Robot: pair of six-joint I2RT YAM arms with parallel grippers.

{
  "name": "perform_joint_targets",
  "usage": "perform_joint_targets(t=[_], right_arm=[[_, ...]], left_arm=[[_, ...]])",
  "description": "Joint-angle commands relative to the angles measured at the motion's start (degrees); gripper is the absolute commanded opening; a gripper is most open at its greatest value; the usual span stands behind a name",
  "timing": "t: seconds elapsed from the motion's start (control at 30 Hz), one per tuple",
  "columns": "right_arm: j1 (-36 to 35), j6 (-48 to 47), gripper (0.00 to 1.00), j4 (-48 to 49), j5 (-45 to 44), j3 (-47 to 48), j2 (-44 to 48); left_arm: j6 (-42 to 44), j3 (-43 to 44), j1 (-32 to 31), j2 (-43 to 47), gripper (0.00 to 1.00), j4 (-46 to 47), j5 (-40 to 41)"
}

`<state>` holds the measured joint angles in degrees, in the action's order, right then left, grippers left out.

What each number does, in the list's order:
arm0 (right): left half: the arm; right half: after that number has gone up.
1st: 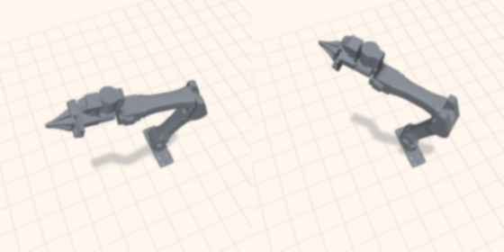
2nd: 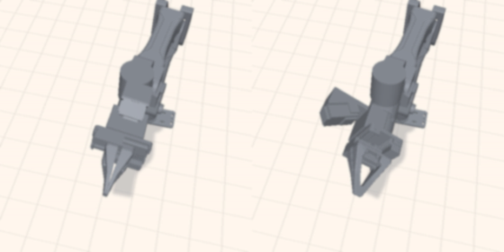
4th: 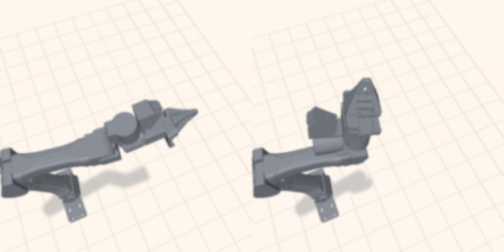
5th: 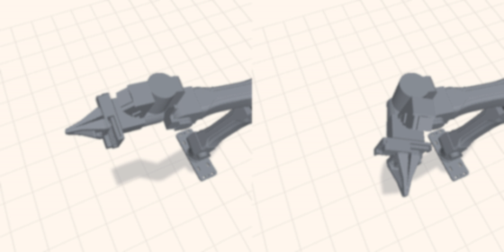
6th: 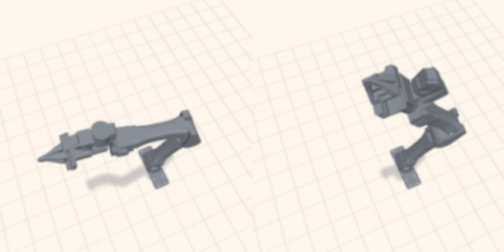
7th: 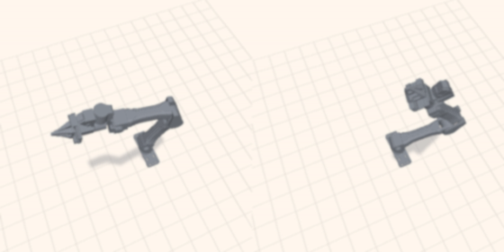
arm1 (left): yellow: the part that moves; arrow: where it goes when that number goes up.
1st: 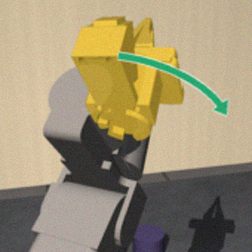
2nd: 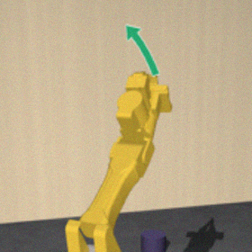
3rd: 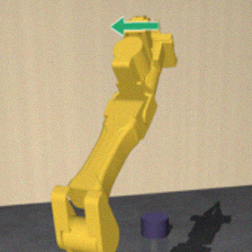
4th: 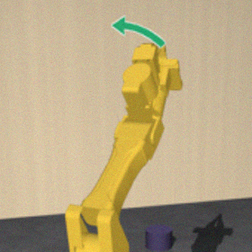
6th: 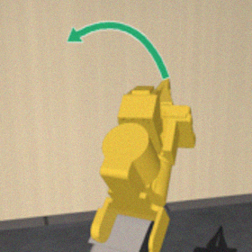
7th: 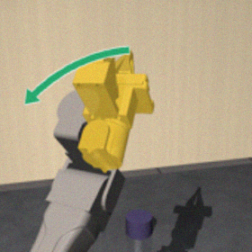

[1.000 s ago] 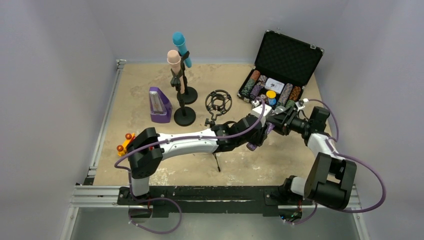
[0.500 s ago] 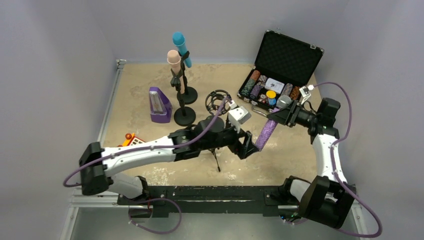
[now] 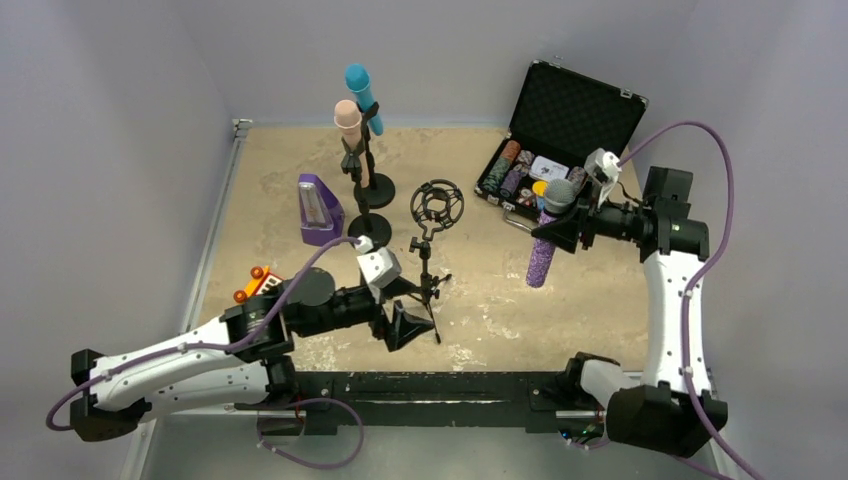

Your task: Attach the microphones to the stand

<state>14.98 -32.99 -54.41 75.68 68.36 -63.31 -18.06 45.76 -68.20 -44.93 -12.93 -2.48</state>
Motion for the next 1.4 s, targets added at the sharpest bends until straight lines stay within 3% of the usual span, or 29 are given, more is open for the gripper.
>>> perform_joint_targets(t=[0.0, 0.07, 0.13, 0.23, 0.33, 0.5, 0.73, 0.93, 1.1, 1.37], right_arm=[[-6.35, 2.41, 0.0, 9.17, -8.76, 1.7, 7.33], [-7.76, 8.07, 0.0, 18.72, -10.13, -0.38, 9.99], [-7.88, 13.57, 0.0, 23.63, -5.77, -0.17, 9.25], [-9.54, 17.7, 0.0, 20.6, -1.78, 6.08, 3.19], [-14.25, 10.1, 0.0, 9.32, -7.43, 14.01, -0.62], [-17.89, 9.05, 0.0, 9.5, -7.48, 16.61, -0.04], [-21.81, 8.83, 0.0, 5.8, -8.39, 27.45, -4.14], [-26.84, 16.68, 0.0, 9.56, -8.77, 37.34, -9.09], [-31.82, 24.54, 0.0, 16.24, -11.13, 43.12, -13.52], [-39.46, 29.59, 0.0, 17.69, -15.53, 56.87, -23.77]], left_arm=[[3.94, -2.4, 0.59, 7.05, 0.9, -6.38, 9.53], [3.82, -3.13, 0.78, 9.03, 0.93, -7.99, 12.55], [3.75, -3.34, 0.96, 9.77, 0.93, -9.93, 15.23], [3.53, -4.16, 1.14, 10.1, 0.94, -11.37, 18.03], [3.03, -5.06, 1.31, 10.57, 0.94, -12.46, 20.05], [2.86, -5.99, 1.37, 11.81, 0.95, -14.44, 22.37], [2.07, -10.2, 1.35, 13.06, 0.97, -12.61, 23.91], [4.13, -13.8, 1.34, 13.5, 0.98, -6.77, 23.93], [8.38, -17.74, 1.3, 12.77, 0.98, 5.54, 20.56], [11.63, -15.99, 1.41, 3.36, 0.98, 14.7, 20.04]])
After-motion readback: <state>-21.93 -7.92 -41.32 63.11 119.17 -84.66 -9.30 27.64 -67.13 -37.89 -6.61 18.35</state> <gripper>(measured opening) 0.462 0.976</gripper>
